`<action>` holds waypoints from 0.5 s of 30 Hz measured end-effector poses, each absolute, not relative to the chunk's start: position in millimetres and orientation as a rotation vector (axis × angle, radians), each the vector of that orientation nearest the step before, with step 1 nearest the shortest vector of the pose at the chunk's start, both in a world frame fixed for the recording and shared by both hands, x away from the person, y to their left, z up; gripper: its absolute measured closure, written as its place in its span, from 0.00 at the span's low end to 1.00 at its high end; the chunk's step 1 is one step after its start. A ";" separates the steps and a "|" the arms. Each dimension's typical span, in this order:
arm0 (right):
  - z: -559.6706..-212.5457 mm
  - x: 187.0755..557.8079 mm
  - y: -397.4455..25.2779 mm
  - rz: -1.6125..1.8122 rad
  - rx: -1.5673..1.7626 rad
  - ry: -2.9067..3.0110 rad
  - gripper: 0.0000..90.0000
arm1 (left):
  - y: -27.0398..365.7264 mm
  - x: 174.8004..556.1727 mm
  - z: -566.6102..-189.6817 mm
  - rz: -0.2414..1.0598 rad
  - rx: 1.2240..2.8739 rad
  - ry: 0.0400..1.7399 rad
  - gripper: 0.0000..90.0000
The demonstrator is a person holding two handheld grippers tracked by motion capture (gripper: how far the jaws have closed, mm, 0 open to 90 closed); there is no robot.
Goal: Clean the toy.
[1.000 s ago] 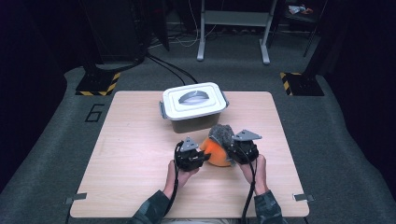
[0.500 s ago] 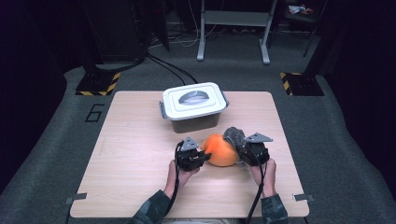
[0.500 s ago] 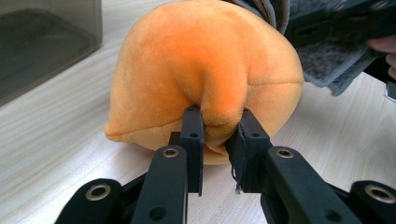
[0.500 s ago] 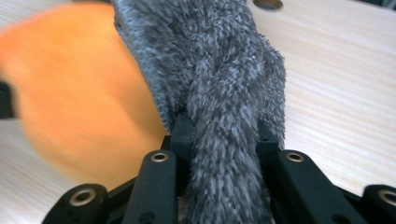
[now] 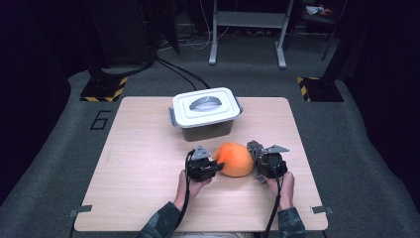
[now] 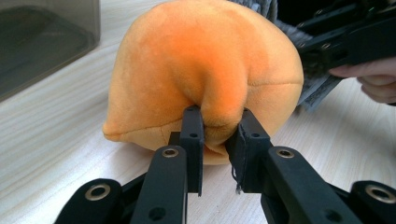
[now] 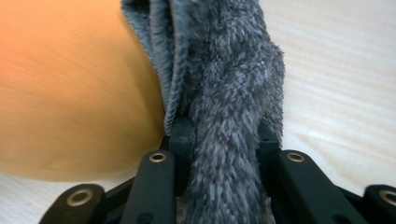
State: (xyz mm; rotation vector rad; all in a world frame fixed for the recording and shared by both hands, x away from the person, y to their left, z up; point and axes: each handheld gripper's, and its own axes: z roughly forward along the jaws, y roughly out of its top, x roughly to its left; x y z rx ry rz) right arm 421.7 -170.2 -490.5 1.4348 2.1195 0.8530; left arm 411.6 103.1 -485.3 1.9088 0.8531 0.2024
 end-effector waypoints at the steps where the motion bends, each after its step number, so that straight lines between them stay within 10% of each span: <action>1: -493.5 423.1 -171.3 0.848 1.440 2.122 0.76 | 103.0 411.4 -485.3 0.201 1.907 0.857 0.85; 15: -459.8 387.4 -164.5 1.004 1.347 2.007 0.75 | 103.9 411.4 -484.8 0.231 1.902 0.880 0.83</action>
